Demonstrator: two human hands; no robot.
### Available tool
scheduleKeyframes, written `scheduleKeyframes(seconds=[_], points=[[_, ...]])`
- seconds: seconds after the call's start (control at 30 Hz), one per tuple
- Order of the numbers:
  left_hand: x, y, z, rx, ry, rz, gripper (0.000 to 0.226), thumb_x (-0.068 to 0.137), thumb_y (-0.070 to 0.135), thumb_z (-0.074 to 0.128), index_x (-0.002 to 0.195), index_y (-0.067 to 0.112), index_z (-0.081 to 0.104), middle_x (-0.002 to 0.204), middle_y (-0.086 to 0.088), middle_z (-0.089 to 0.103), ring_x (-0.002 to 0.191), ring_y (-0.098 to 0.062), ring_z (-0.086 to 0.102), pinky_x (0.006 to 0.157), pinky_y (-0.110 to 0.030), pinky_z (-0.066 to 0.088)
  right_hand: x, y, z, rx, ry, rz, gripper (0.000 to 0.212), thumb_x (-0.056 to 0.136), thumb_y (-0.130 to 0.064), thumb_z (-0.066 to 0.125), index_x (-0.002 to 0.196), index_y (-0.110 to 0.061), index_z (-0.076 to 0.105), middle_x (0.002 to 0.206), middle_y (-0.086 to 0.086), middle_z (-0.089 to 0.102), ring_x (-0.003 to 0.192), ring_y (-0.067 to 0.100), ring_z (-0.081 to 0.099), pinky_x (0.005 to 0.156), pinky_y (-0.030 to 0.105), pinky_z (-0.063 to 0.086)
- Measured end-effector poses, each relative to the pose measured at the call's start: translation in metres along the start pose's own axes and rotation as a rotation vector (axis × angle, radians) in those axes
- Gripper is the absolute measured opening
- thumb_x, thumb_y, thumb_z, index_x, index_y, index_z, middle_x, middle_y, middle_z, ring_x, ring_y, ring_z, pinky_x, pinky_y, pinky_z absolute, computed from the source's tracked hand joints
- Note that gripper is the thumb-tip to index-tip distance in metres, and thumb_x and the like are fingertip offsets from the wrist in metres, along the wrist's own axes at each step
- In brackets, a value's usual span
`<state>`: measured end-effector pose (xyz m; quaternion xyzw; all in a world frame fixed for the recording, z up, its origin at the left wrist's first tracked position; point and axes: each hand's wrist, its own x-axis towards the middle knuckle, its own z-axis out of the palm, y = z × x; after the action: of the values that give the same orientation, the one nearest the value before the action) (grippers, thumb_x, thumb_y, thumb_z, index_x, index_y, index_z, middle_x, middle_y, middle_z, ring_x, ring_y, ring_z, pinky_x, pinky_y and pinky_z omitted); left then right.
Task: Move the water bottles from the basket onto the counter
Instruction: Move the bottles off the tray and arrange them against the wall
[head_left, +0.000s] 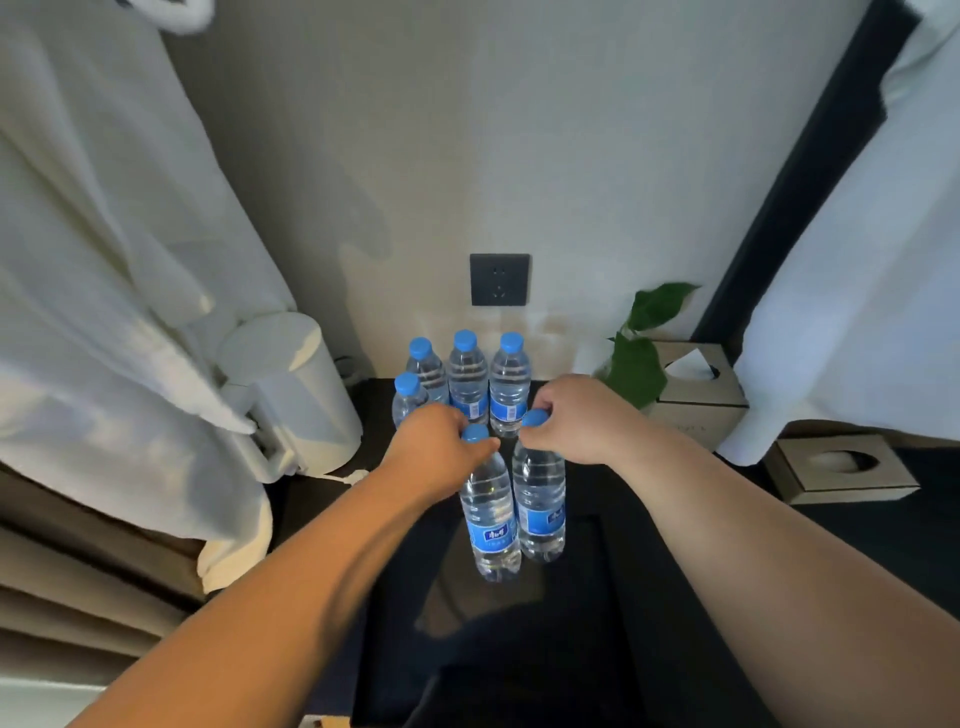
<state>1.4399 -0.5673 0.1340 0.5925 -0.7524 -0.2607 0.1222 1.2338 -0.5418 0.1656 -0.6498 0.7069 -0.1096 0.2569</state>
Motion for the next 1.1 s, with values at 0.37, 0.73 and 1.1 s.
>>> scheduleKeyframes(seconds=[0.37,0.73,1.1], points=[[0.034,0.012,-0.029,0.154,0.096,0.044,0.03,0.089,0.043,0.071,0.081,0.016,0.059,0.077,-0.001,0.058,0.073,-0.021,0.059,0.061,-0.031,0.042,0.025,-0.025,0.011,0.006,0.159,0.022,0.023,0.085,-0.031,0.073,0.081,-0.011,0.062,0.078,0.005,0.062,0.07,0.021,0.061,0.058,0.033,0.044],[0.043,0.01,-0.023,0.229,-0.001,0.074,0.028,0.101,0.036,0.059,0.11,0.01,0.062,0.1,-0.01,0.069,0.09,-0.026,0.067,0.077,-0.038,0.054,0.037,-0.022,0.022,-0.002,0.143,-0.011,0.025,0.095,-0.025,0.064,0.118,-0.017,0.064,0.104,0.009,0.068,0.083,0.027,0.066,0.073,0.041,0.058],[0.054,-0.002,-0.02,0.206,0.033,0.108,0.032,0.099,0.046,0.06,0.102,0.014,0.06,0.089,-0.004,0.064,0.076,-0.02,0.058,0.066,-0.033,0.044,0.05,-0.013,0.021,-0.073,0.116,-0.028,0.029,0.095,-0.035,0.063,0.123,-0.027,0.06,0.102,0.0,0.066,0.075,0.015,0.059,0.06,0.032,0.048]])
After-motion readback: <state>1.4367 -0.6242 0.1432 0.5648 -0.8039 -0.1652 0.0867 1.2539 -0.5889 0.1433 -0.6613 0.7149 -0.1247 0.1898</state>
